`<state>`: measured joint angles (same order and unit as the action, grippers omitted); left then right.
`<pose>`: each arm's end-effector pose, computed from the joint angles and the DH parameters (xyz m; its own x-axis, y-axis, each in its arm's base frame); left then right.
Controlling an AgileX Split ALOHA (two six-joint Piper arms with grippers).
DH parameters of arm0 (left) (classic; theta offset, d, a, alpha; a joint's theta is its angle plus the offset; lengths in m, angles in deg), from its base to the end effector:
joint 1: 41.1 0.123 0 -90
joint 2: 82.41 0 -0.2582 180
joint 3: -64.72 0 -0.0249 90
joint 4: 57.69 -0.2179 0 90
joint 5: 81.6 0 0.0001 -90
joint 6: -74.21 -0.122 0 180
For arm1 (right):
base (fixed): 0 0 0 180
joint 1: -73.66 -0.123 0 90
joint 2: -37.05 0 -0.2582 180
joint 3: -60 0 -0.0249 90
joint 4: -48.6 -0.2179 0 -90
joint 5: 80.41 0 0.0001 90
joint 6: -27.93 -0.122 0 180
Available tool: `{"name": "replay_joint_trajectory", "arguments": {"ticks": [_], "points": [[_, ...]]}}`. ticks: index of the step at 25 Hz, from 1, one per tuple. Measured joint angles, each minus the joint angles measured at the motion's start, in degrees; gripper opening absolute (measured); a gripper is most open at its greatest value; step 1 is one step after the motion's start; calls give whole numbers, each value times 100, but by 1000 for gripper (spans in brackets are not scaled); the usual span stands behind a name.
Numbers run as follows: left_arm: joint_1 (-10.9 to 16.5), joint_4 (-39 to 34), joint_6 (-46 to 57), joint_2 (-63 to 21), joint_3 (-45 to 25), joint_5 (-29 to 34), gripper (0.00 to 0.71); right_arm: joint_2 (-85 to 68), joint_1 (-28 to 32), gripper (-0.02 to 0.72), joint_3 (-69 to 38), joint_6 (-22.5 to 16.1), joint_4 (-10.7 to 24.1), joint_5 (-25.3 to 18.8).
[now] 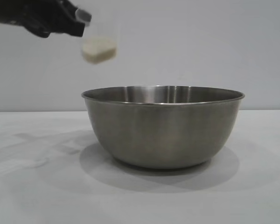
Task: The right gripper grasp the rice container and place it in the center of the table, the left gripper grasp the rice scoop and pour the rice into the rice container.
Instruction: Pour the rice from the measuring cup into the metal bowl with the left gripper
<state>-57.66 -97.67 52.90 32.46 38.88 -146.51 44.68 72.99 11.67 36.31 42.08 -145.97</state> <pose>0.3288 -0.1718 0.2179 0.6125 0.3732 -0.6968 0.5071 0.4907 0.7086 0.0141 0.0128 0.2366 -0.5082 -0.1043 -0.8549 -0.1509 0.9881 -0.0308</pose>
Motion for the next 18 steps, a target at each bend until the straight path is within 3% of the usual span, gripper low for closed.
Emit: {"name": "replay_joint_trajectory", "arguments": {"ticks": [3,4,6,8,9,18], "points": [[0,-402,-578,0,46,0,0,0,0,531,0,0,0,0],[0,-515,-798,0,46,0,0,0,0,482,0,0,0,0],[0,-712,-1150,0,46,0,0,0,0,481,0,0,0,0],[-23,-881,-1361,0,46,0,0,0,0,414,0,0,0,0],[-35,-914,-1480,0,46,13,0,0,0,424,0,0,0,0],[-409,-1059,-3301,0,46,370,0,0,0,79,0,0,0,0]]}}
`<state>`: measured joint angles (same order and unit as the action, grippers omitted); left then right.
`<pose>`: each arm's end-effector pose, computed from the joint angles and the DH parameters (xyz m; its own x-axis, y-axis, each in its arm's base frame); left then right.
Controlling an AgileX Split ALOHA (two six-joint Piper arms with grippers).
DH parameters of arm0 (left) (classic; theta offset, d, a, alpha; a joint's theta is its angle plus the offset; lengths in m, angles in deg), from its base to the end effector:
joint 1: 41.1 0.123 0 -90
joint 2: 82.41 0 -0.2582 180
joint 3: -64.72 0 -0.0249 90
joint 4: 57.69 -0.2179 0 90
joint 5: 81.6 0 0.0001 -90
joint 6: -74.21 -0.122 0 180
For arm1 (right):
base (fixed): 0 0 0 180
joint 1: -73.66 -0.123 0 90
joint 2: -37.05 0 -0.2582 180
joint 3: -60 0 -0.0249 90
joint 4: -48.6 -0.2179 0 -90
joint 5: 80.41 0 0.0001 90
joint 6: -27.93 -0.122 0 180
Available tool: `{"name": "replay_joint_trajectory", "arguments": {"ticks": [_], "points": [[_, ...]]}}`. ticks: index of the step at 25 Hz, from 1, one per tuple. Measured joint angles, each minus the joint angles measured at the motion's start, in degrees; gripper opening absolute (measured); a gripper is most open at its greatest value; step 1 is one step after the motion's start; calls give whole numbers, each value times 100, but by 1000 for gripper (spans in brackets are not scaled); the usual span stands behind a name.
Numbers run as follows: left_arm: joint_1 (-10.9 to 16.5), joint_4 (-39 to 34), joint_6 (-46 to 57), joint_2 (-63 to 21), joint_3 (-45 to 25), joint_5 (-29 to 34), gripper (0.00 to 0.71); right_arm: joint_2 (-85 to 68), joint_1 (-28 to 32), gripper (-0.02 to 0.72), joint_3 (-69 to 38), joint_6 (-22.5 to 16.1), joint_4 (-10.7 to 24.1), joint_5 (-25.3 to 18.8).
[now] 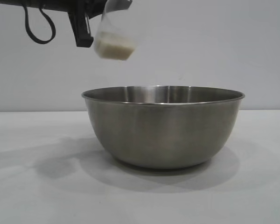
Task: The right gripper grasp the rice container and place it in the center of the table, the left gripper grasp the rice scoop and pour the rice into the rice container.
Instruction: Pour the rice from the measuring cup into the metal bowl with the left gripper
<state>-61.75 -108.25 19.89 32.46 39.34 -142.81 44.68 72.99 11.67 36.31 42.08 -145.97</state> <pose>0.3049 -0.2031 0.2038 0.8873 0.4489 -0.1060 0.1010 0.0350 0.9943 0.0141 0.0128 0.2366 -0.5082 -0.1043 -0.8549 -0.1509 0.9881 -0.0308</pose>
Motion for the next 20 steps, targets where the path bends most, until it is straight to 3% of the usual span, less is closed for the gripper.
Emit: {"name": "replay_joint_trajectory", "arguments": {"ticks": [3,4,20], "points": [[-34,13,-573,0,0,38,0,0,0,83,0,0,0,0],[-45,13,-740,0,0,52,0,0,0,40,0,0,0,0],[-209,-68,-2901,0,0,63,0,0,0,57,0,0,0,0]]}}
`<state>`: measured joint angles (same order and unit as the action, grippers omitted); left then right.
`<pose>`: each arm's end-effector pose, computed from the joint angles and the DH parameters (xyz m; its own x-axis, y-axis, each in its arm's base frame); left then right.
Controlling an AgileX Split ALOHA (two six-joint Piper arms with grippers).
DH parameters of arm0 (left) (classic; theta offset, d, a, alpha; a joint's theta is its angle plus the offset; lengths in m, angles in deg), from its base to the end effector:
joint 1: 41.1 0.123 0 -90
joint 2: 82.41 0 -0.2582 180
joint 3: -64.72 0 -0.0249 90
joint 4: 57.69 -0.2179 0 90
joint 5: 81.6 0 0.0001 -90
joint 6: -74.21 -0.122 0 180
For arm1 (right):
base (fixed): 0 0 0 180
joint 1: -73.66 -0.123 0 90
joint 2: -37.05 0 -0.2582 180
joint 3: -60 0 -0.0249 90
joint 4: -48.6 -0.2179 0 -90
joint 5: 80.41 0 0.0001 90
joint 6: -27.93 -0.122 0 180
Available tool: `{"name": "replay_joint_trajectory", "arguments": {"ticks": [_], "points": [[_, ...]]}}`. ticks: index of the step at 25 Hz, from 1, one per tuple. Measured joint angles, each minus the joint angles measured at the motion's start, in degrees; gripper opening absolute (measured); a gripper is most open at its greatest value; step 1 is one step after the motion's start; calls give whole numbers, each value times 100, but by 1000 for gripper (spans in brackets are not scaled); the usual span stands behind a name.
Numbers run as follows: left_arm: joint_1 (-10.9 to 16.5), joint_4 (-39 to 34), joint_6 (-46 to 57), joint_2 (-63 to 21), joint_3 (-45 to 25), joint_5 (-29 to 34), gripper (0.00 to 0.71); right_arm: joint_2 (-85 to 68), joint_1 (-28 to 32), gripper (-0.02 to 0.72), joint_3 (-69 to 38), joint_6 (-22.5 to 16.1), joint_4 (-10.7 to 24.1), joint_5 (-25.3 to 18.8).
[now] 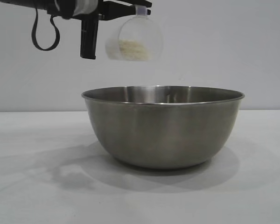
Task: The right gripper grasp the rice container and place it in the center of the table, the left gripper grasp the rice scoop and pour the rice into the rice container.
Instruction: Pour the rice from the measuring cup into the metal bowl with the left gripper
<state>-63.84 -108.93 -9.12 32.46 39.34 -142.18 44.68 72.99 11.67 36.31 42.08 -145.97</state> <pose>0.2968 -0.2142 0.2020 0.8411 0.3699 0.3946 -0.3484 -0.1877 0.9184 0.0141 0.0128 0.2366 -0.5082 -0.1043 -0.8549 -0.1509 0.9881 -0.0308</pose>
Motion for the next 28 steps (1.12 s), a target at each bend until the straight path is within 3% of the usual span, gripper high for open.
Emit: {"name": "replay_joint_trajectory", "arguments": {"ticks": [9,25,26,28], "points": [[-166,23,-920,0,9,0,0,0,0,57,0,0,0,0],[-178,23,-3147,0,9,-69,0,0,0,57,0,0,0,0],[-178,23,-3208,0,9,-80,0,0,0,0,0,0,0,0],[-178,23,-3318,0,9,-117,0,0,0,0,0,0,0,0]]}}
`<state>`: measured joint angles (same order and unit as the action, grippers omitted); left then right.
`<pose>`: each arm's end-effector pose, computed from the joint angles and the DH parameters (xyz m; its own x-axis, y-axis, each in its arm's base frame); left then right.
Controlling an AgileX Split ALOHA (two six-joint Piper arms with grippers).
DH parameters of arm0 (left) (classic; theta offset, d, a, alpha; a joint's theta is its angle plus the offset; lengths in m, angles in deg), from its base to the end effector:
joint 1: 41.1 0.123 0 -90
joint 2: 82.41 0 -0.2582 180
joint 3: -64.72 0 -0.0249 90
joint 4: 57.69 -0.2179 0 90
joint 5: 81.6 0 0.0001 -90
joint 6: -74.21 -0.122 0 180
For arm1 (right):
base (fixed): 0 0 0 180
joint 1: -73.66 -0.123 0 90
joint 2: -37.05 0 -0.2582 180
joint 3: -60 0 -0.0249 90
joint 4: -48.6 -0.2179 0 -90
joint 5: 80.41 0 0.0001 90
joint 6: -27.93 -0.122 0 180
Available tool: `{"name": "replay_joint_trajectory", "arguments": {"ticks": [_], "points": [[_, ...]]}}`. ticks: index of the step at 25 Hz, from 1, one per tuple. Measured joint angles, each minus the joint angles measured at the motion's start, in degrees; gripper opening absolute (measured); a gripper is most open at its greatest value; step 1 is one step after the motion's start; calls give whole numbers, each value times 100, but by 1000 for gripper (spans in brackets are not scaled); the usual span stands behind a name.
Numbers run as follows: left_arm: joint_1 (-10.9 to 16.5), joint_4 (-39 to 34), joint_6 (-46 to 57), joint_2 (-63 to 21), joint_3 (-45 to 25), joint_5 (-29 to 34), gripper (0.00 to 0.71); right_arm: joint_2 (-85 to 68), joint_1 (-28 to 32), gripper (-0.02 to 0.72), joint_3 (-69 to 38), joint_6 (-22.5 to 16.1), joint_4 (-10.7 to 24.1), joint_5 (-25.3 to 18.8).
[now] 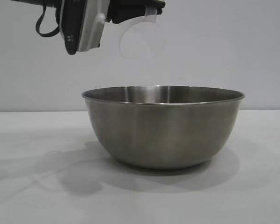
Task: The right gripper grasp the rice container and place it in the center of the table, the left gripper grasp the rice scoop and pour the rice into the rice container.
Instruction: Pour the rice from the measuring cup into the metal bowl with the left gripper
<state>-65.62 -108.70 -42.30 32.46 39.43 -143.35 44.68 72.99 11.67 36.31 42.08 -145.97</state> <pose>0.2895 -0.2238 0.2048 0.5151 0.2034 0.8327 -0.7688 -0.3198 0.5537 0.0141 0.0128 0.2366 -0.5082 -0.1043 -0.8549 -0.1509 0.9881 -0.0308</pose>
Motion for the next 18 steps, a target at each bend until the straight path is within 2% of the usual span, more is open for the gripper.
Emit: {"name": "replay_joint_trajectory", "arguments": {"ticks": [12,18], "points": [[0,101,-239,101,0,-183,0,0,0,0,0,0,0,0],[0,751,625,101,0,-336,0,0,0,0,0,0,0,0]]}}
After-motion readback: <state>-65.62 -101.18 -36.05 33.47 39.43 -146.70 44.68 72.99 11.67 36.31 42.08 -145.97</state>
